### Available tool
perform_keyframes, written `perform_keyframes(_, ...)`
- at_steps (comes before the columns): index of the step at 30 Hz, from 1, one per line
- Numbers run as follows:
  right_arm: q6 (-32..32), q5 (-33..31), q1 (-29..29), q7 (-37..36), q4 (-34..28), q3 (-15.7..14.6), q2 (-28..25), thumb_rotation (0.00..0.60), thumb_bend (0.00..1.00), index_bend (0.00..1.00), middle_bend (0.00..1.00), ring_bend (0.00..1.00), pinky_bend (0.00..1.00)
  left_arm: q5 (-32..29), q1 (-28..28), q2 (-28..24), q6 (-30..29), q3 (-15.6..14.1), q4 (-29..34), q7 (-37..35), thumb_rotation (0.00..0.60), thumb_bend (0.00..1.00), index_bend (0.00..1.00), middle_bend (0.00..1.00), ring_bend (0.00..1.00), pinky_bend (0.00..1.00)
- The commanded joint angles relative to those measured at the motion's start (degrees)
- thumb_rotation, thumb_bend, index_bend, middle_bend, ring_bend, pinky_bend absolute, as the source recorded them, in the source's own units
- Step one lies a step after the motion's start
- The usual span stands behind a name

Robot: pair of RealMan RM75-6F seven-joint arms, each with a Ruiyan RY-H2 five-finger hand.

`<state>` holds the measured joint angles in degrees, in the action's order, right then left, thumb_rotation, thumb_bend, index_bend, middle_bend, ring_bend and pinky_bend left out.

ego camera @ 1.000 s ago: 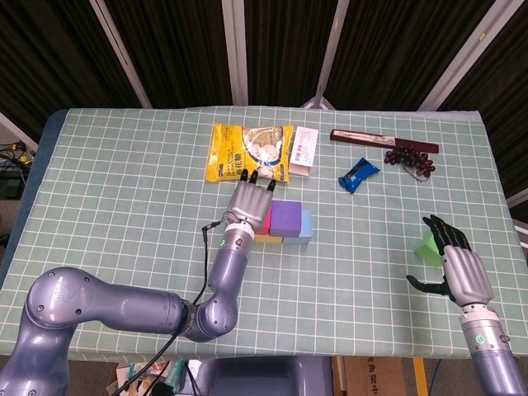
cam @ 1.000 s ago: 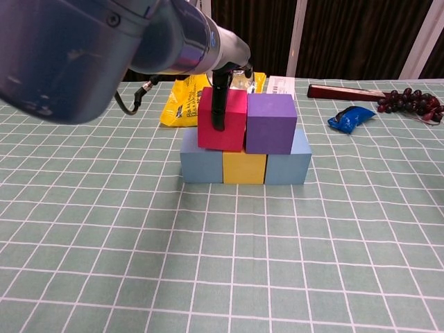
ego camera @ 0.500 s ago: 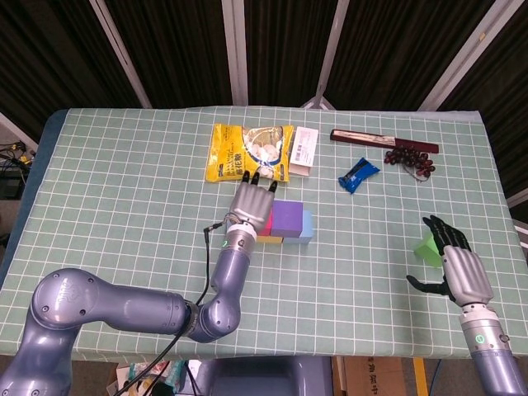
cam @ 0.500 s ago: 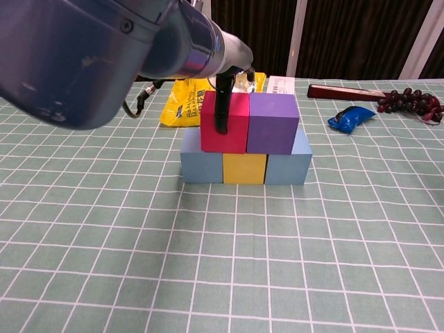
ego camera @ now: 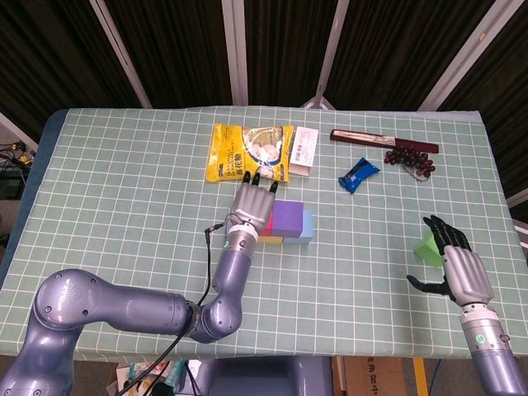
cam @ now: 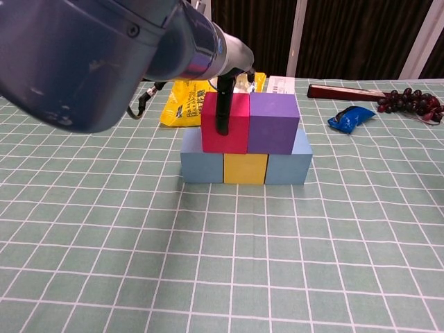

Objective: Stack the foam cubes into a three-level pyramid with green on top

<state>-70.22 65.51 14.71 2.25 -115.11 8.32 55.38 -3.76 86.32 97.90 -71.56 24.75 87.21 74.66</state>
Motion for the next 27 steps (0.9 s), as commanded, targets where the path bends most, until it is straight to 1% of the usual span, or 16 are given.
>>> perform_keyframes(1,0.07,0.00,0.03,0.04,0.03,-0.04,0.01,0.600,0.21,0.00,0.00,0.00,0.00,0.06,-0.04,-0.02,-0.07,0.09,-0.05,0.06,0.600,0.39,0.00,0.38,0.03,0.00)
perform_keyframes(19,0.25,-0.39,0.22,0.33,0.37,-0.04,0.27,0.600,0.21,0.00,0.00,0.00,0.00,-0.10,-0.22,0.45,0.37,0.37,-0.78,0.73,0.600,0.39,0.00,0.37,0.03,0.00)
perform_keyframes(23,0.32,-0.35,0.25,0.36,0.37,-0.08,0.27,0.600,0.21,0.00,0.00,0.00,0.00,-0.02,-0.21,0.68,0.28,0.42,-1.01,0.81,0.600,0.38,0.00,0.35,0.03,0.00)
perform_keyframes(27,0.35,-0.39,0.25,0.32,0.37,-0.08,0.21,0.600,0.21,0.00,0.00,0.00,0.00,0.21,-0.26,0.88,0.16,0.49,-1.13,0.73,0.600,0.35,0.00,0.31,0.03,0.00)
